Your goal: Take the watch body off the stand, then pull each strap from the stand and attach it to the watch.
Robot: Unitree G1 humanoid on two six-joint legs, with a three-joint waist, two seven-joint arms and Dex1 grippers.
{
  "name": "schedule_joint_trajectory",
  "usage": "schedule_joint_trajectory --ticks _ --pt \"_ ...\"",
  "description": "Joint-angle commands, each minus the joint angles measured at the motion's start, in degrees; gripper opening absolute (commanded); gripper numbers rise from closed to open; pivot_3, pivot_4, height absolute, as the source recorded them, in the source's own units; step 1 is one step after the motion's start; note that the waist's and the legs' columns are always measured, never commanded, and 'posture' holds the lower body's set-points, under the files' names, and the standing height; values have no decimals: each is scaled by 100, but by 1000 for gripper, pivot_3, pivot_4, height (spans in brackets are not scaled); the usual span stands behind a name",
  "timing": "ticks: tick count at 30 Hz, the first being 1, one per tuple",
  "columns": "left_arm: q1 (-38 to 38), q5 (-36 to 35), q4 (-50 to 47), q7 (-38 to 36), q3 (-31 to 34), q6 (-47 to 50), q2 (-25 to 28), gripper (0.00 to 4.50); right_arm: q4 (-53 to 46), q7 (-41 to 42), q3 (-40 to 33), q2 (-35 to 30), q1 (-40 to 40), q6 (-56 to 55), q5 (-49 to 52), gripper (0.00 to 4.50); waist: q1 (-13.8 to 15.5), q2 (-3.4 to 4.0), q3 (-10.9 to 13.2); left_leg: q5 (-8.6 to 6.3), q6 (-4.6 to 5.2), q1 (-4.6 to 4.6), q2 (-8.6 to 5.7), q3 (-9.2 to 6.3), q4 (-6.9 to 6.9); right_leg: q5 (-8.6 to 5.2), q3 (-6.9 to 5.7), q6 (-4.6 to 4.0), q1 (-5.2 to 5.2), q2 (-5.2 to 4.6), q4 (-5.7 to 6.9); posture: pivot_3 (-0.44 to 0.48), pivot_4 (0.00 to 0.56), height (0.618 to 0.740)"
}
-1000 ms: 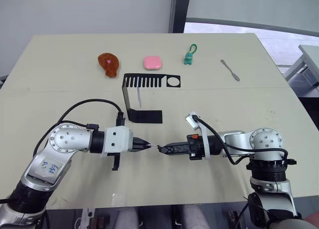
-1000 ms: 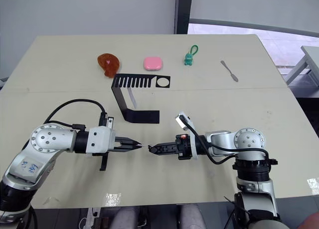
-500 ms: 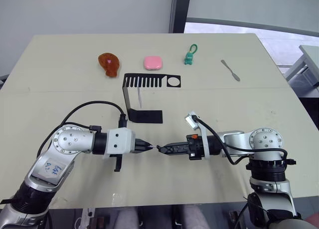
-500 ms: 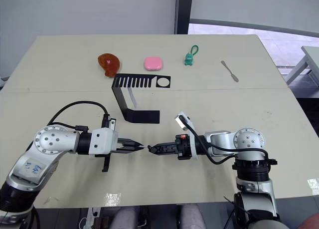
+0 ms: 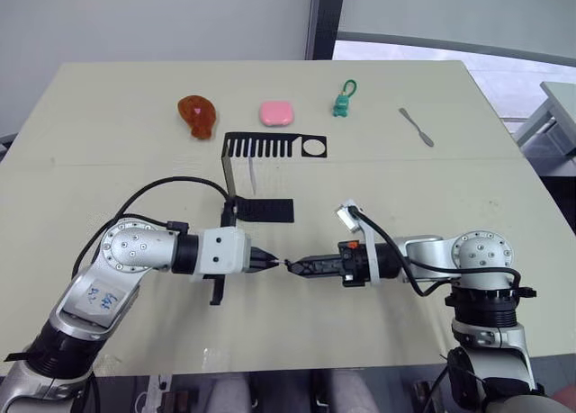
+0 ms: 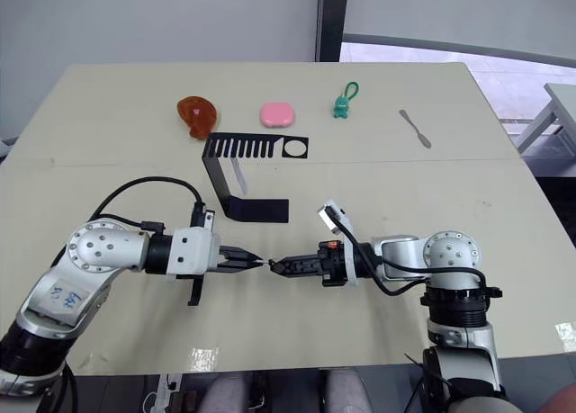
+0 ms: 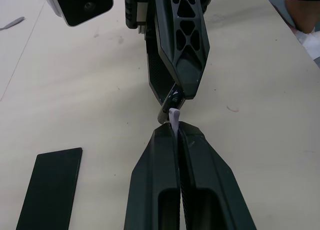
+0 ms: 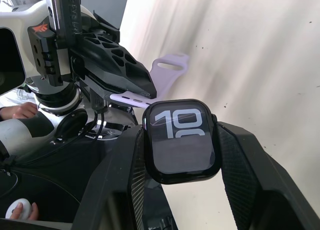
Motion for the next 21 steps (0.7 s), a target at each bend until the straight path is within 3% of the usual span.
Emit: schedule_joint_trajectory --ticks 1,21 --pt "-150 -122 -347 4 25 46 -48 0 -216 -5 61 74 16 20 151 1597 -1 0 0 0 0 0 0 0 0 0 0 0 0 0 0 0 150 740" --pt "-406 162 -535 -128 -325 376 -17 0 -239 8 93 96 28 62 149 1597 10 0 0 0 0 0 -2 0 3 0 1 0 0 0 1 0 150 740"
